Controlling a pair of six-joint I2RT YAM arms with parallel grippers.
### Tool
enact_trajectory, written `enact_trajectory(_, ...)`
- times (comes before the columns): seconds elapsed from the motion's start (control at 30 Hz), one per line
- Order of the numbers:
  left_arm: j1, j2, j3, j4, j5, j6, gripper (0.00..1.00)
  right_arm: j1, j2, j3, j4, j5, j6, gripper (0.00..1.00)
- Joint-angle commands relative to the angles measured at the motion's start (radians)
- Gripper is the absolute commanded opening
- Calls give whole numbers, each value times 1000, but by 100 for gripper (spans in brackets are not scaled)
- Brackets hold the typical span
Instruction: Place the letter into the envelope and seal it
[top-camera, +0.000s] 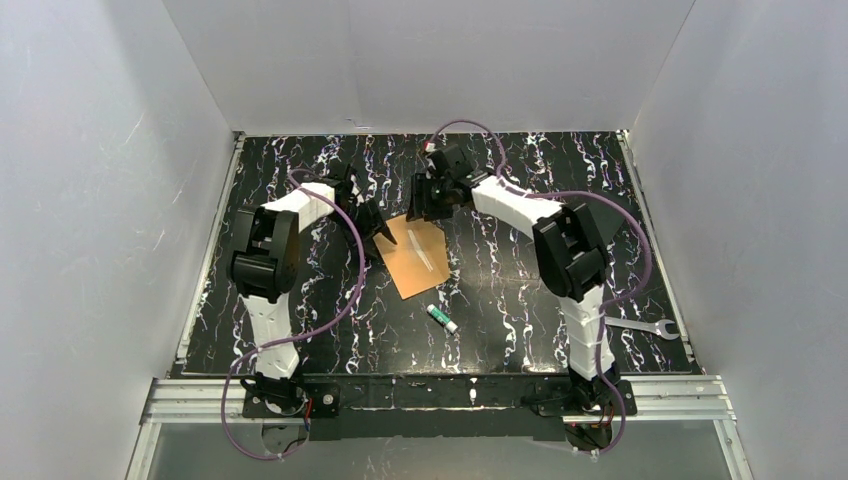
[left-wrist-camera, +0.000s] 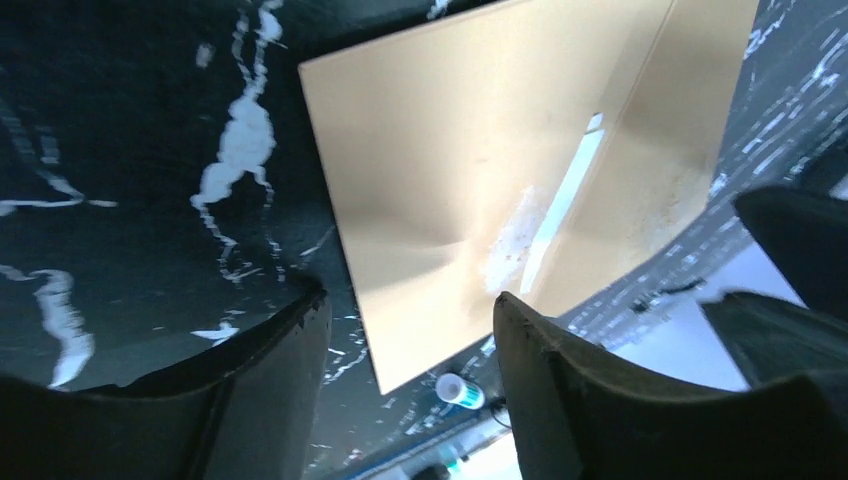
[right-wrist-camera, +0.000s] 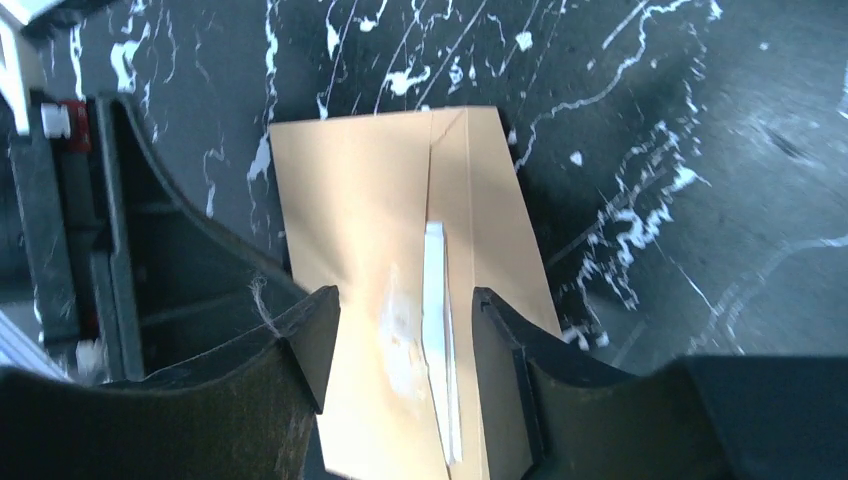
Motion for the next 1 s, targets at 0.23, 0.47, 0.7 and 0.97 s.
enact_trajectory(0.23, 45, -386, -102, -137, -315, 88, 84, 113, -475, -390, -235, 81, -196, 67)
enact_trajectory(0.47, 59, -649, -178, -184, -514, 141, 98, 354, -621, -612, -303, 258, -170, 71)
enact_trajectory(0.7, 109, -756, -186, -198, -504, 125, 98, 407, -571, -679, -222, 366, -199, 67)
enact_trajectory(0.97, 116, -780, -221, -163, -331, 149, 98, 408, -522, -713, -90, 260, -245, 63)
